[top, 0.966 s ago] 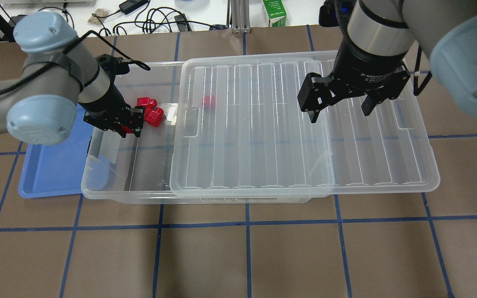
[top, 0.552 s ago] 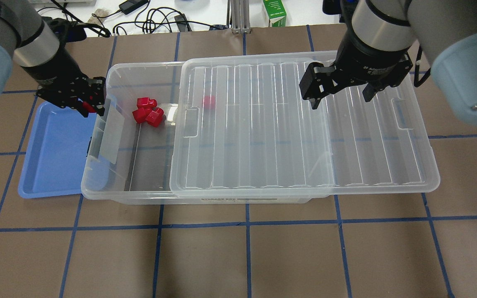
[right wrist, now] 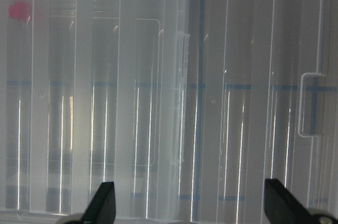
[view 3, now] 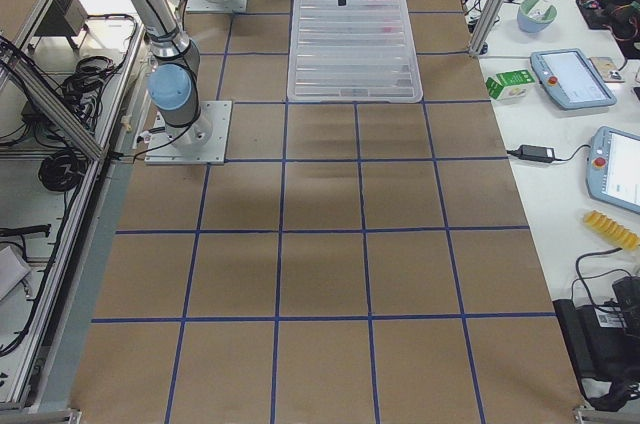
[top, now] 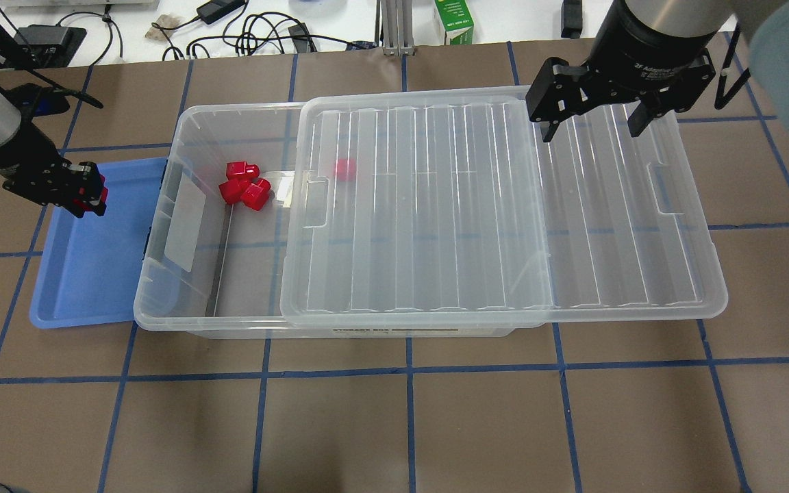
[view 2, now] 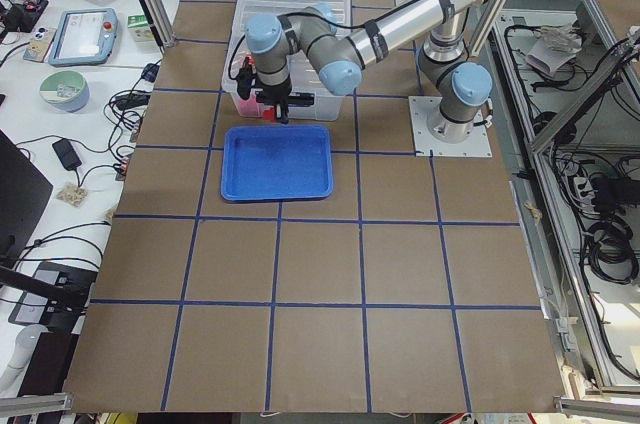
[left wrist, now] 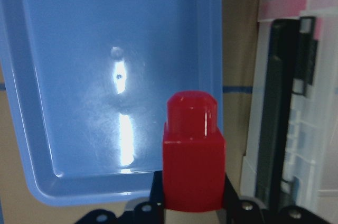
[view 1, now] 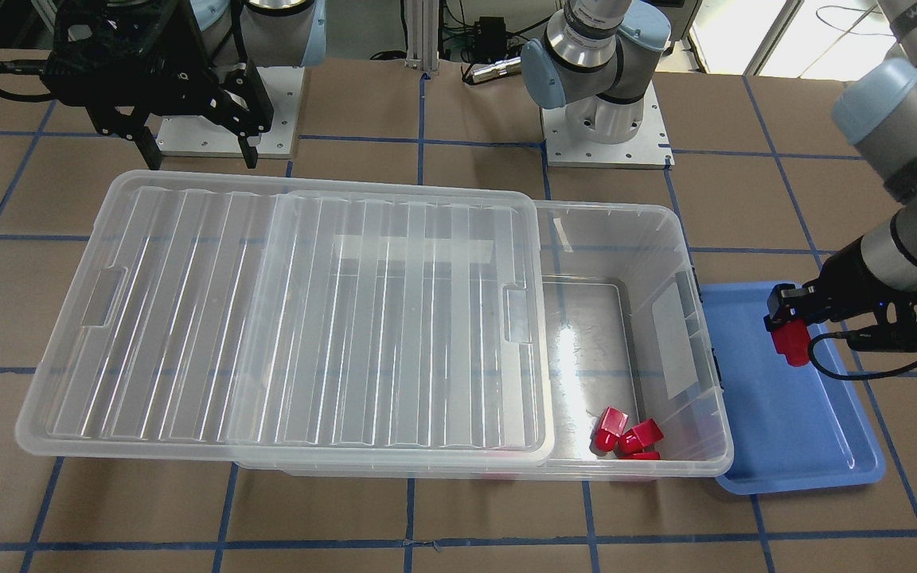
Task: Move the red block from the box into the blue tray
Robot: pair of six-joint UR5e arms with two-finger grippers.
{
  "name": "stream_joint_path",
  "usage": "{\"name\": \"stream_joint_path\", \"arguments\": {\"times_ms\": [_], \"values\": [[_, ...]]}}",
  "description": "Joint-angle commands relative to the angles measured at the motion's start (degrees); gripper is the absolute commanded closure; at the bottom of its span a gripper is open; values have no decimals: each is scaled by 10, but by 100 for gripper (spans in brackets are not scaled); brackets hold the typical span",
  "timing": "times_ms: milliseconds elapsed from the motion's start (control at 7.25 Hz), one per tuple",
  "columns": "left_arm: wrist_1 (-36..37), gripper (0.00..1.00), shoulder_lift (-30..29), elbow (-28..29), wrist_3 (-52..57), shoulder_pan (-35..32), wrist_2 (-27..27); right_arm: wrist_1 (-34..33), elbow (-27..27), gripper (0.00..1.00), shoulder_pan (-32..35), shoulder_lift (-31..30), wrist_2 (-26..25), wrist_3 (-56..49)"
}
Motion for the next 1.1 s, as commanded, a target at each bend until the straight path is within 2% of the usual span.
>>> {"name": "stream_joint_path", "arguments": {"times_ms": [0,138,276,414,552,690,828,966], "values": [[86,100,-68,-28,9,21,0,-1,1,0,-1,0,-4,-3],[85,100,-81,-29,9,30,1,-9,1,0,-6,2,-4,-16],[86,100,-92,-28,10,30,4,-9,2,0,-39,15,-13,-53],[90,36,-106,-29,9,31,22,-7,3,0,-103,26,-45,-109],[91,13,-104,-21,9,31,29,-8,18,0,-164,35,-46,-169],[76,7,-84,-15,7,23,31,-10,43,0,-210,39,-47,-211],[54,7,-66,-10,-1,15,27,-53,72,0,-255,48,-46,-261],[1,7,-24,12,-13,-12,27,-115,110,0,-287,51,-47,-293]]}}
